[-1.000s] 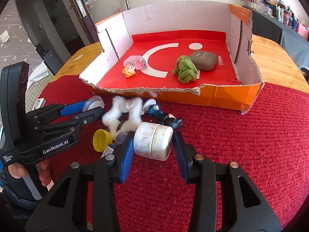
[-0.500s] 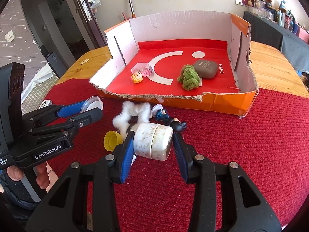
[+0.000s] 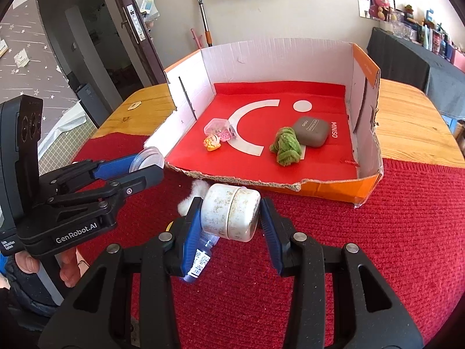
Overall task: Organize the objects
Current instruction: 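Carry the lid and cream jar over the box wall above the red sheet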
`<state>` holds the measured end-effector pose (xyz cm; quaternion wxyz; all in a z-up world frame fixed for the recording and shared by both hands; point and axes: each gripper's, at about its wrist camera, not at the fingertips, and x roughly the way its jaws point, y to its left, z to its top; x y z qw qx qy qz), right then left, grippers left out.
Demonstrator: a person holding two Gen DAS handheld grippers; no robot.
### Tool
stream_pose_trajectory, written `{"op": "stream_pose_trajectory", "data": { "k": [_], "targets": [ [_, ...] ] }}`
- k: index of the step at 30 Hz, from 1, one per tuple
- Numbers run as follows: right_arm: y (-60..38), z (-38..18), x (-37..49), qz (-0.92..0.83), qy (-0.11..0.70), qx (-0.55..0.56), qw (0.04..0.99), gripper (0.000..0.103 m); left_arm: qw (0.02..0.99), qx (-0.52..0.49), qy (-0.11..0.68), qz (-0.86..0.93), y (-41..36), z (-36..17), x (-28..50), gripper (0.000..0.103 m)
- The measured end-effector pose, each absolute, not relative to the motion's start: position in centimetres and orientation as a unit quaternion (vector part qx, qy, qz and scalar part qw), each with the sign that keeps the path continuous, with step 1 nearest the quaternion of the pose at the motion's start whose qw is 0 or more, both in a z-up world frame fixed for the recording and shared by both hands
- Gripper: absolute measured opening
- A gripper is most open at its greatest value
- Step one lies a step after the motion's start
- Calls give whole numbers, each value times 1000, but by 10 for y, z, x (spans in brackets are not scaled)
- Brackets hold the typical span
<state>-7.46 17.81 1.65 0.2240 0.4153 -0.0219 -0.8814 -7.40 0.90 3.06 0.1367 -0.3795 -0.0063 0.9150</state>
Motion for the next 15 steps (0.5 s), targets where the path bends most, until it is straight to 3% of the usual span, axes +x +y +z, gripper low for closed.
{"op": "stream_pose_trajectory", "data": {
  "k": [15],
  "targets": [
    [183, 25, -118, -874, -17, 428, 230, 38, 155, -409, 1, 899, 23, 30, -117, 42]
  ]
}}
